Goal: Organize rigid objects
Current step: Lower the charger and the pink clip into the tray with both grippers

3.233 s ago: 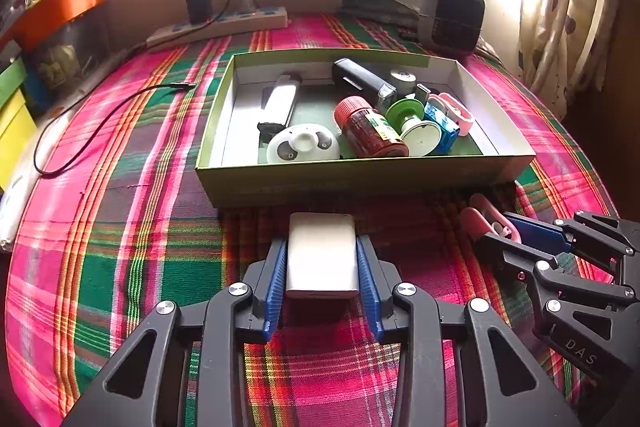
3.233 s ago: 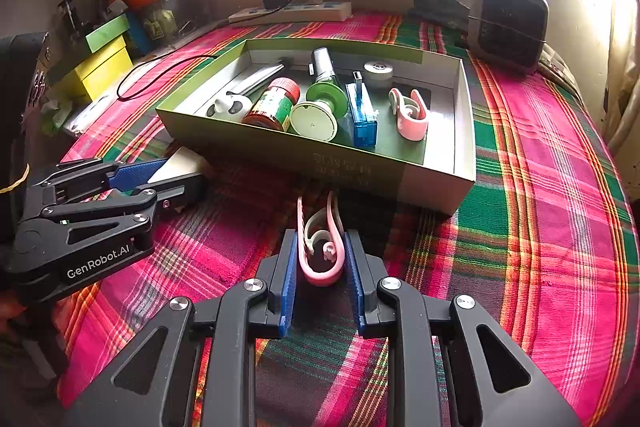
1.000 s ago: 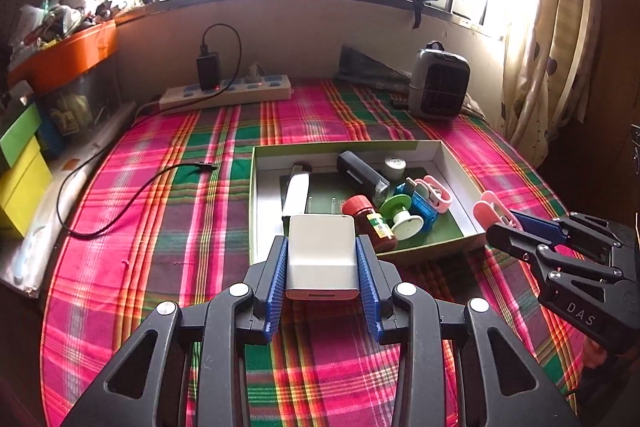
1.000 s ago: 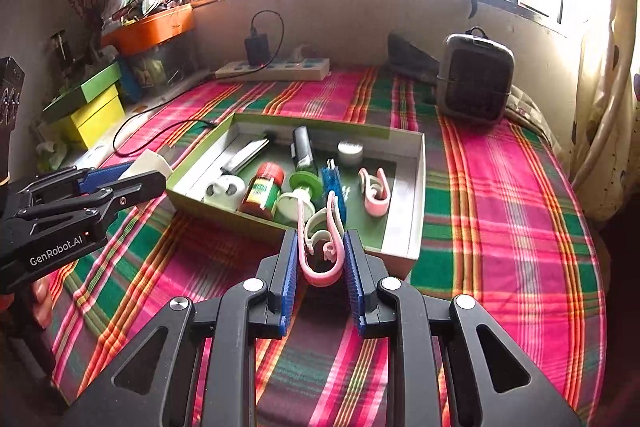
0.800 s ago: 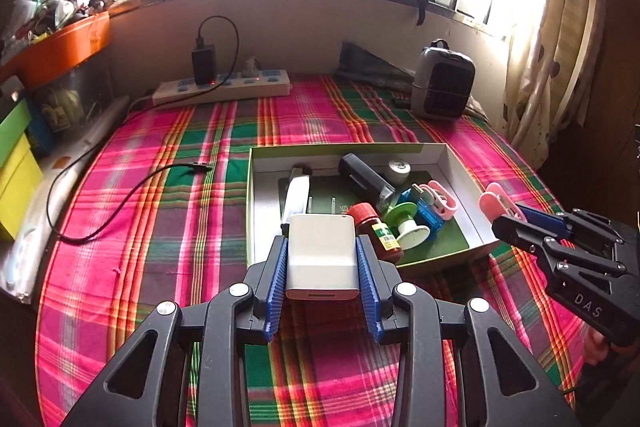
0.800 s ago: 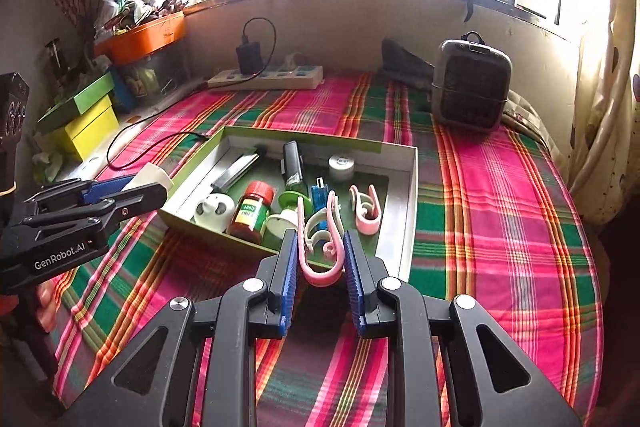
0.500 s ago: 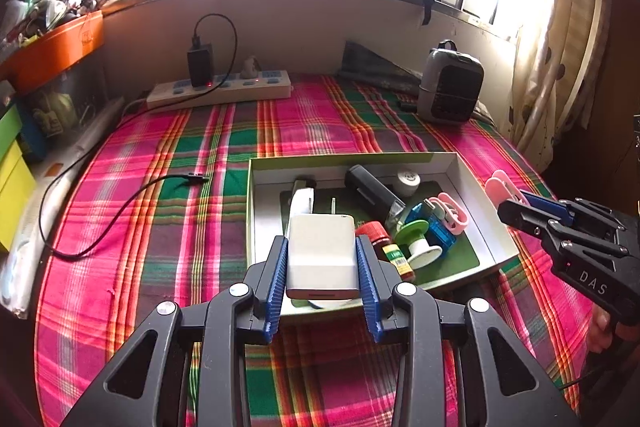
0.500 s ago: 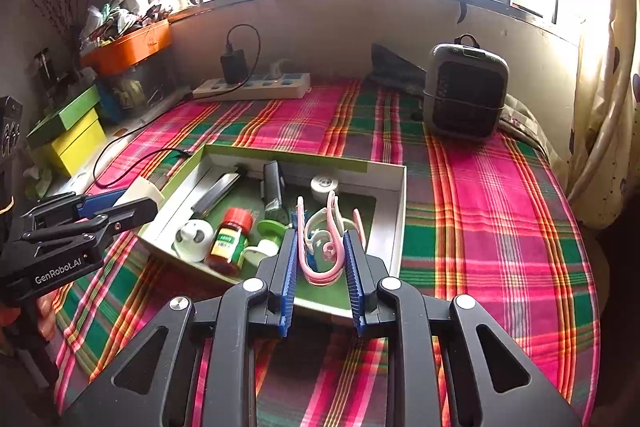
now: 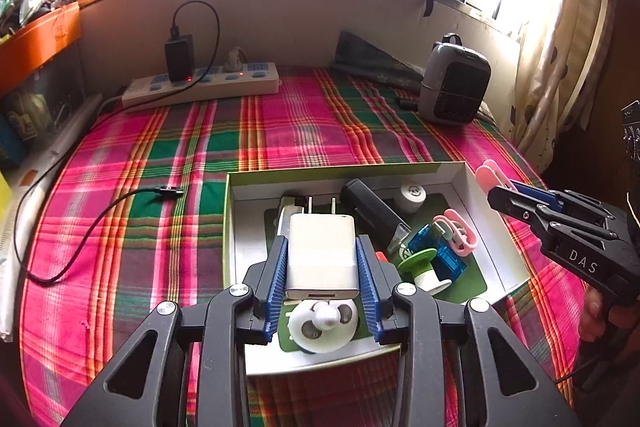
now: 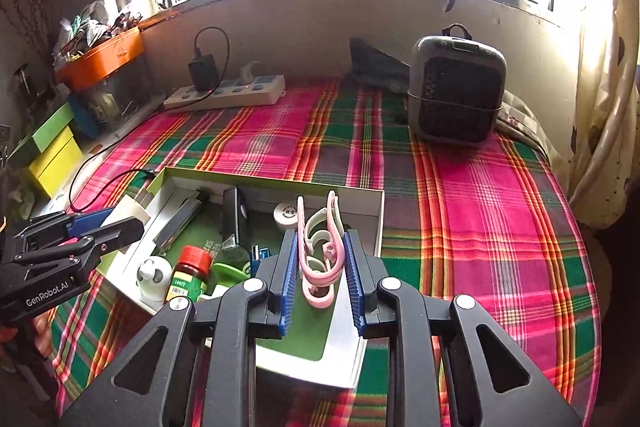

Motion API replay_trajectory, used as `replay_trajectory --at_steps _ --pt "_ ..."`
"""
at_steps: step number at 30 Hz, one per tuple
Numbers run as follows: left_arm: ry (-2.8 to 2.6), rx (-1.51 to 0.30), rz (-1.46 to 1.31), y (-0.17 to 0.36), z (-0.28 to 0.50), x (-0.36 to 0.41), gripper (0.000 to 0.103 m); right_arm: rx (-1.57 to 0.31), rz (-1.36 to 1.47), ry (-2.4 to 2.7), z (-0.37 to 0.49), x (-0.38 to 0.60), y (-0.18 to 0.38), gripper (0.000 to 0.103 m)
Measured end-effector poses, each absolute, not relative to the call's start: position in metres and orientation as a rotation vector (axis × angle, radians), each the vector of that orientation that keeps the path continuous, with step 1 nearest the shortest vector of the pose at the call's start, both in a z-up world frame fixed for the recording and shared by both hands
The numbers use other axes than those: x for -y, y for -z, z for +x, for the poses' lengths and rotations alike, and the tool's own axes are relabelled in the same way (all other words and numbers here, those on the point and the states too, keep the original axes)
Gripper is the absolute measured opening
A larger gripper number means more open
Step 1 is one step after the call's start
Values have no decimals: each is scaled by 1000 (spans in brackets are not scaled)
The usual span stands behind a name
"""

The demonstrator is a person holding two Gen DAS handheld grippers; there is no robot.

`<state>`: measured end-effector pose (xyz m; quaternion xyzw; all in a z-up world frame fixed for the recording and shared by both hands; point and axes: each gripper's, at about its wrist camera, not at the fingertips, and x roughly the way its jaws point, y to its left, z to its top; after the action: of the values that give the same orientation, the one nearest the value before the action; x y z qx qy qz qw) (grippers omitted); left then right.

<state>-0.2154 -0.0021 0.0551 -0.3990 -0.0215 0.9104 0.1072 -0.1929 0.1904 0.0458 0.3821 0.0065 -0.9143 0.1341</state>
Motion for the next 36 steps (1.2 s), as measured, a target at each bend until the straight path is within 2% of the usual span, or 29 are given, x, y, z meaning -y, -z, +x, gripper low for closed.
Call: replay_trajectory --at_steps 15,36 --pt "-2640 53 -1260 -35 -241 -4 33 -64 1228 2598 -225 -183 -15 24" --pt "-2614 43 -1304 -19 -252 -6 33 -90 1255 2592 -237 -179 -2 24"
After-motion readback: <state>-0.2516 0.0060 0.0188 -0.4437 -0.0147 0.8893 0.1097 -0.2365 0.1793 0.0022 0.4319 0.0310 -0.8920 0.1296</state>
